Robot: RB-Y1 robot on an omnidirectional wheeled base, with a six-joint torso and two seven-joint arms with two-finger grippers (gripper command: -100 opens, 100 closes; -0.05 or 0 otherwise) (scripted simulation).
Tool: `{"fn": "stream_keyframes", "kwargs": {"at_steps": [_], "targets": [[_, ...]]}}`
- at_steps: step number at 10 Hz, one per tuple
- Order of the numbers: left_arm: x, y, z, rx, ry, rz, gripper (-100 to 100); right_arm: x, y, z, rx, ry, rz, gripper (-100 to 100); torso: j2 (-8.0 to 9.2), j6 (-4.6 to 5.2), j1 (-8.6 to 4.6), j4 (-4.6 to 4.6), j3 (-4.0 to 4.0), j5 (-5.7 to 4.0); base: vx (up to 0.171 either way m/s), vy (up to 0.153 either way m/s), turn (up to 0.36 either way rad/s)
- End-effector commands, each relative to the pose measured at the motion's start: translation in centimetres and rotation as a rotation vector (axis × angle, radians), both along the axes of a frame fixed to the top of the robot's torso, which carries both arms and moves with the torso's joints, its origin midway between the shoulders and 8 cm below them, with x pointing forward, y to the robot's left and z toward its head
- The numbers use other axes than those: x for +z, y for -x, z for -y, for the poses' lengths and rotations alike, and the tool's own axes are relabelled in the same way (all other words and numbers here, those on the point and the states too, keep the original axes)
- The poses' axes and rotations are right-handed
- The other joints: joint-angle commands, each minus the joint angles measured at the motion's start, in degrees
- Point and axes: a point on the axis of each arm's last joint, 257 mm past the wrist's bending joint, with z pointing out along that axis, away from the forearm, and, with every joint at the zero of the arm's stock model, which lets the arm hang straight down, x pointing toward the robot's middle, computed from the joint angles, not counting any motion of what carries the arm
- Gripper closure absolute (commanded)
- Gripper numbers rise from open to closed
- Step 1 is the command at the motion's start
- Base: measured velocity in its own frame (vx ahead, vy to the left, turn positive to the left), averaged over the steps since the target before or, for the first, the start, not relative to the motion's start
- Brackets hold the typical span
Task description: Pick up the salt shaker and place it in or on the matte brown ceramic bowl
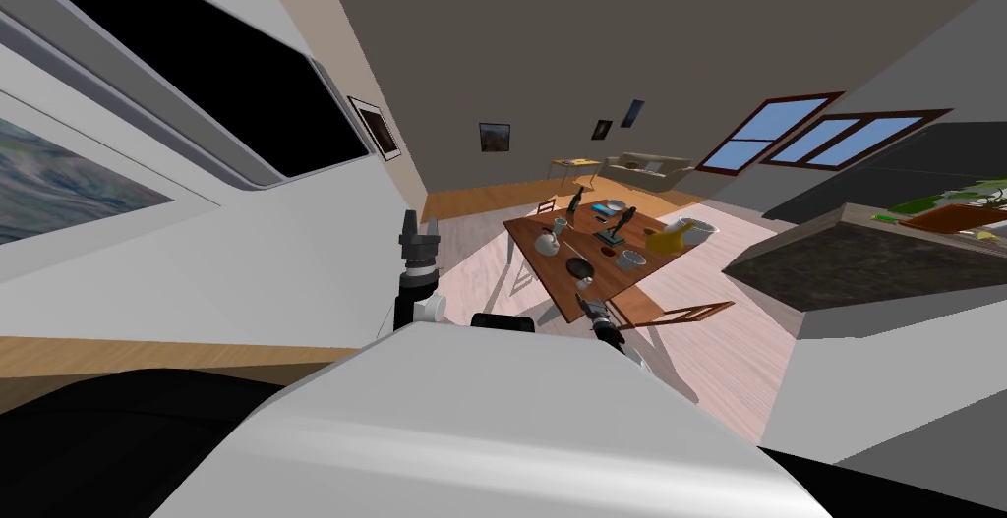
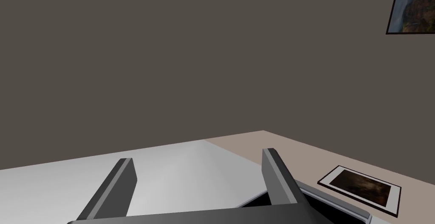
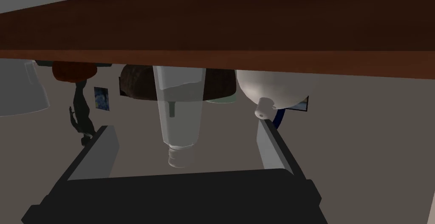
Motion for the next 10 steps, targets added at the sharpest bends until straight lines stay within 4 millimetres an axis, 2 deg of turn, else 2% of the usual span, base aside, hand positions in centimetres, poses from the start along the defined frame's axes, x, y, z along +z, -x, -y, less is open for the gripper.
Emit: {"fn": "stream_keyframes", "kwargs": {"at_steps": [1,4,6,7,8,10], "targets": [[0.0,0.0,0.0,0.000,0.000,0.000,0,0.7,-0.7,1.9,-0.032,0.029,0.006,-100,0.00,0.00,0.00,0.00,0.00,0.00,0.116,0.035,0.005],[0.0,0.0,0.0,0.000,0.000,0.000,0,1.3,-1.4,2.7,-0.046,0.038,0.018,-100,0.01,0.01,-0.06,0.00,0.00,-0.01,0.085,0.007,0.004],[0.0,0.0,0.0,0.000,0.000,0.000,0,1.3,-1.4,2.7,-0.047,0.037,0.018,-100,0.19,0.01,-0.06,0.03,0.10,-0.01,0.024,0.006,0.005],[0.0,0.0,0.0,0.000,0.000,0.000,0,1.3,-1.4,2.7,-0.046,0.038,0.019,0,0.29,0.03,-0.07,0.05,0.16,-0.01,0.000,0.000,0.000],[0.0,0.0,0.0,0.000,0.000,0.000,0,1.1,-3.0,1.1,-0.041,0.038,0.020,-100,0.35,0.03,-0.08,0.06,0.19,-0.02,0.005,-0.074,-0.050],[0.0,0.0,0.0,0.000,0.000,0.000,0,1.0,-3.6,0.5,-0.038,0.038,0.020,-100,0.38,0.02,-0.46,0.07,0.21,-0.10,-0.003,-0.089,-0.014]]}}
